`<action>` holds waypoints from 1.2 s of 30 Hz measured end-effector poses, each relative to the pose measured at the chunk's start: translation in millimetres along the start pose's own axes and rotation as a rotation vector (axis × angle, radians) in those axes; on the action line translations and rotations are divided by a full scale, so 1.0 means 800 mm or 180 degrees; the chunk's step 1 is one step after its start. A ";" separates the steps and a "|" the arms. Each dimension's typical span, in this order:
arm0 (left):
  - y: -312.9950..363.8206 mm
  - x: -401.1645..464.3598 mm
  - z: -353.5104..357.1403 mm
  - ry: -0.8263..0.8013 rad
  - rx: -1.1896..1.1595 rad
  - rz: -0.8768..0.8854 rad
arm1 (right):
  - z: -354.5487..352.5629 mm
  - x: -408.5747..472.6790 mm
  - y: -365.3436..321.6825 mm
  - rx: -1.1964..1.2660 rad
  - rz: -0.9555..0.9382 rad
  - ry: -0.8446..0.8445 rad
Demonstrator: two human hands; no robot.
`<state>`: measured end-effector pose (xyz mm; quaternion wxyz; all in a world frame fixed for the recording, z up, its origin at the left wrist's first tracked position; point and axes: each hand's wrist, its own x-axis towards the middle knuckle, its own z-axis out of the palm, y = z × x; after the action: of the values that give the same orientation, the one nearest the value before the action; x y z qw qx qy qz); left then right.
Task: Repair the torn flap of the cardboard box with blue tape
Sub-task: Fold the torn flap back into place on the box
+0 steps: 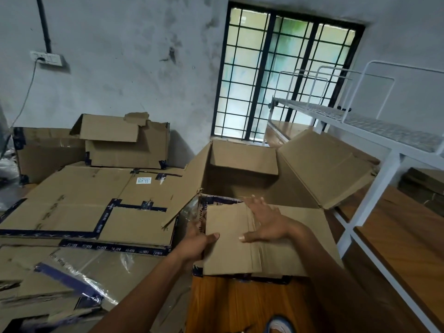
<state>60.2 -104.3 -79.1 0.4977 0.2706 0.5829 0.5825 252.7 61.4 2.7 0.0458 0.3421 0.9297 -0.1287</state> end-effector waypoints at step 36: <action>0.036 0.050 0.113 0.1144 0.4880 0.1861 | -0.178 0.030 -0.057 -0.0447 0.0293 0.2525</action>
<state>119.4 -26.4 -46.3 -0.0955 0.5772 0.7941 0.1648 205.5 81.2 144.9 -0.2874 0.4026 0.8655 0.0793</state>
